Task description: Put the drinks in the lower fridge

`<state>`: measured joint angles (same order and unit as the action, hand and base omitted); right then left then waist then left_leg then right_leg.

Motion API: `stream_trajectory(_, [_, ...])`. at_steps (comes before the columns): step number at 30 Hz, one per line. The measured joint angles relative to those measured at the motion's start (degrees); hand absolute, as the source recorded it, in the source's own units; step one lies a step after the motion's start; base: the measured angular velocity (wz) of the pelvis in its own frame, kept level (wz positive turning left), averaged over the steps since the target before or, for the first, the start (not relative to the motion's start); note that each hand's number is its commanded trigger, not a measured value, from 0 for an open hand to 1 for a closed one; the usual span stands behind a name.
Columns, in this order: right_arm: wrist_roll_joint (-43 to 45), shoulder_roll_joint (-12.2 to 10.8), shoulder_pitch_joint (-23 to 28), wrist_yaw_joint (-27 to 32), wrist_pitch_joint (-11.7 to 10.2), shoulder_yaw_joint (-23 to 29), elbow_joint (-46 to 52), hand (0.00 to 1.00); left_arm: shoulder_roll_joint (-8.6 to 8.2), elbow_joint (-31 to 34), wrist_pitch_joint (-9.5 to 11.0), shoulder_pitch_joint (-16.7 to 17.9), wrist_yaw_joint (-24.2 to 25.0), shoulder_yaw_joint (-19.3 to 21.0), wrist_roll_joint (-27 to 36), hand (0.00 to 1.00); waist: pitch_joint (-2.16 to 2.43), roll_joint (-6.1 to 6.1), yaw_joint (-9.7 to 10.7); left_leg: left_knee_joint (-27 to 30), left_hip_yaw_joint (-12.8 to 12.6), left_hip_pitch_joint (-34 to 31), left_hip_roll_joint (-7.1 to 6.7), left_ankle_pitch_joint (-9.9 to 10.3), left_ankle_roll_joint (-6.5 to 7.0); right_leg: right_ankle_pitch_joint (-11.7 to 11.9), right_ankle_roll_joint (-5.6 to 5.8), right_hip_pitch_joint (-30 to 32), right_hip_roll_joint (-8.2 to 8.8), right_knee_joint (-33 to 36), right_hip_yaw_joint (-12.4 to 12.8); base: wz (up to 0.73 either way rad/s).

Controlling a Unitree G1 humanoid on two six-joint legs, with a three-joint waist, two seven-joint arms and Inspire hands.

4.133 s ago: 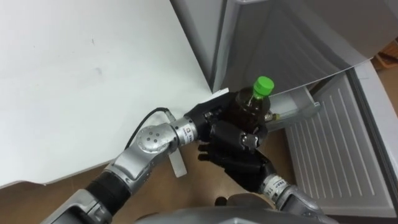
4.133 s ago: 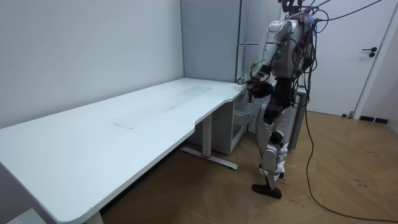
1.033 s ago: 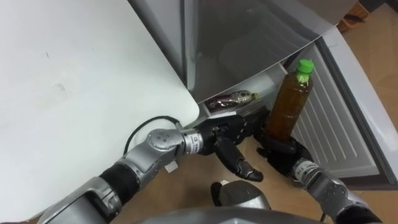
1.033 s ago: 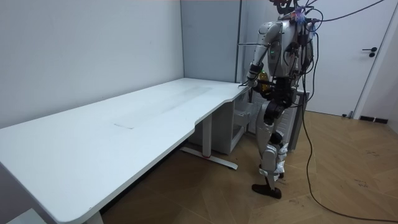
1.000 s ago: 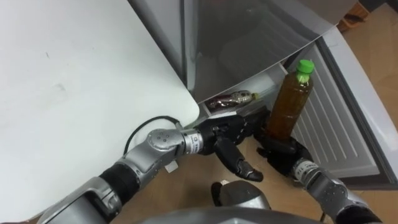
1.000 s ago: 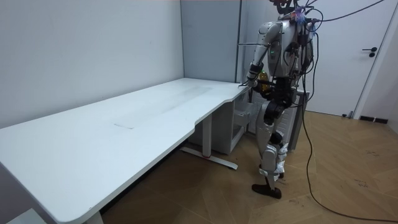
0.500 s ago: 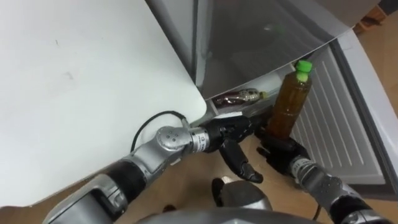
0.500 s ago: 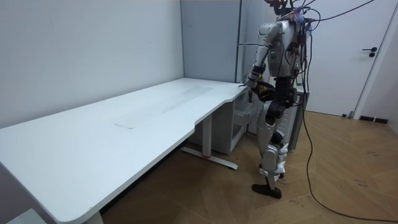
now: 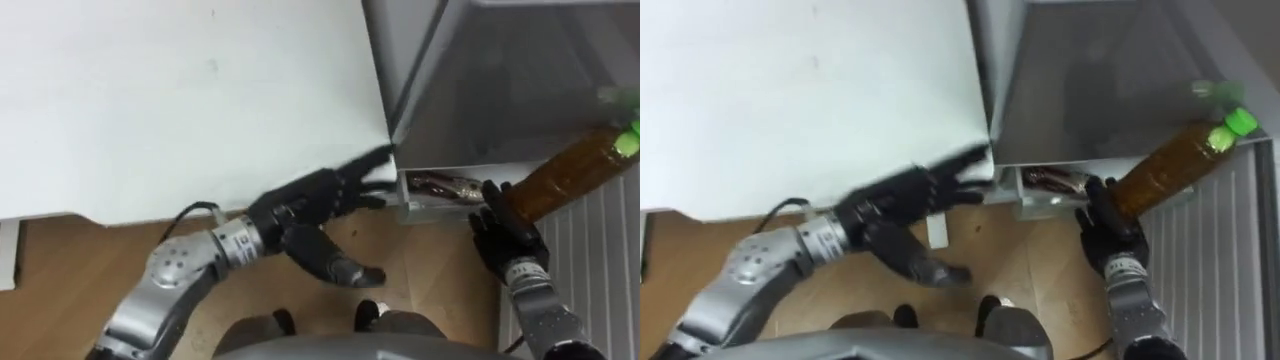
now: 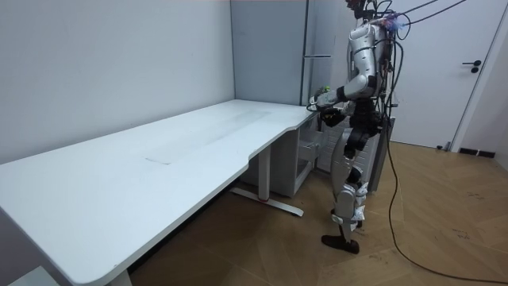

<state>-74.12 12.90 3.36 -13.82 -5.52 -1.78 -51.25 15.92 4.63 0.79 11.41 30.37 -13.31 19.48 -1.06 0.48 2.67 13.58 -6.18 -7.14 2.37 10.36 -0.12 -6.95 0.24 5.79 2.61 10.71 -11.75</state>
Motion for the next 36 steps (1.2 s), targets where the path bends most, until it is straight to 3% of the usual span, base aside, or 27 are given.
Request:
stream_trajectory(3, [-0.1,0.1,0.1,0.4,-0.1,-1.7,0.2,1.00,0.30,1.2,1.5,-0.6,-2.0,5.0,4.4,0.00,0.28,0.42,-0.1,-0.6,0.4,0.4,-0.13,-1.1,-0.17,0.1,-0.31,-0.5,0.09,-0.1,-1.1,0.16])
stream_trajectory(5, [0.1,0.1,0.1,0.6,-0.2,-1.6,-0.6,1.00,-0.44,3.7,1.5,-0.5,-2.6,6.3,5.7,0.00,0.26,0.32,-0.3,-0.9,0.4,0.9,-0.06,-1.2,-0.26,0.1,-0.39,-0.8,0.03,-0.1,-1.2,0.00])
stream_trajectory(8, [0.2,0.1,0.0,0.6,-0.7,-1.5,-2.0,1.00,-2.01,9.7,1.9,-0.4,-3.7,7.8,12.8,0.00,0.21,0.24,-0.6,-0.9,0.3,1.2,-0.07,-1.2,-0.27,0.1,-0.44,-1.1,0.15,-0.1,-1.3,-0.01])
stream_trajectory(12, [0.2,0.1,1.0,0.7,-0.6,-1.3,-2.6,1.00,-2.03,13.5,2.3,-0.4,-3.9,10.6,19.8,0.00,0.03,-0.05,-0.7,-1.3,1.3,2.9,-0.19,-1.2,-0.29,-0.9,-0.28,-3.3,0.31,-0.2,-1.8,0.13])
stream_trajectory(16, [0.2,0.1,2.0,0.7,-0.6,-0.4,-2.2,1.00,-1.69,13.9,2.1,-0.1,-5.1,14.6,20.5,0.00,0.11,0.10,-2.1,-0.8,1.7,2.6,-0.11,-1.1,-0.50,-1.1,-0.48,-3.3,0.09,-0.2,-2.7,0.09])
stream_trajectory(19, [0.3,0.1,3.4,0.7,-0.6,1.4,-1.7,1.00,-1.85,17.0,2.0,0.6,-7.5,19.5,20.6,0.00,0.27,0.63,-3.4,-0.9,2.4,2.6,-0.10,-1.0,-0.63,-1.1,-0.65,-3.8,0.07,-0.4,-3.7,0.11])
stream_trajectory(23, [0.3,0.1,4.7,0.7,-0.5,4.0,-2.7,1.00,-1.86,19.2,2.2,2.8,-12.2,27.3,21.1,0.00,0.89,1.93,-5.0,-1.0,3.2,3.4,-0.37,-1.0,-0.64,-1.4,-0.57,-5.0,0.23,-0.9,-4.2,0.10])
stream_trajectory(26, [0.2,0.1,7.0,1.6,0.3,7.1,-2.2,1.00,-2.01,18.9,2.3,5.5,-17.0,33.5,21.1,0.00,1.03,2.29,-7.4,-1.5,3.3,4.2,-0.50,-1.0,-0.64,-1.7,-0.54,-5.6,0.41,-0.8,-4.8,0.01])
stream_trajectory(28, [-0.2,0.2,8.0,3.0,0.7,9.2,-2.3,1.00,-2.03,17.7,2.6,7.9,-19.9,37.2,21.4,0.00,0.96,2.25,-8.3,-2.0,3.5,5.0,-0.66,-1.0,-0.64,-2.1,-0.38,-6.3,0.46,-0.9,-4.9,0.11])
stream_trajectory(32, [-0.7,0.3,11.0,5.1,1.3,13.7,-1.5,1.00,-2.95,7.1,4.7,11.4,-29.0,44.7,21.5,0.00,0.82,3.20,-10.9,-2.5,3.9,7.1,-1.17,-1.0,-0.63,-3.0,-0.04,-7.8,1.06,-0.9,-5.4,0.07])
stream_trajectory(36, [-2.9,0.3,11.7,6.9,1.4,14.4,-0.7,1.00,-4.35,-4.2,5.7,15.6,-37.8,46.7,21.6,0.00,0.87,3.32,-11.9,-3.0,4.6,7.4,-1.33,-0.9,-0.65,-3.6,0.09,-7.9,1.12,-0.6,-5.5,0.07])
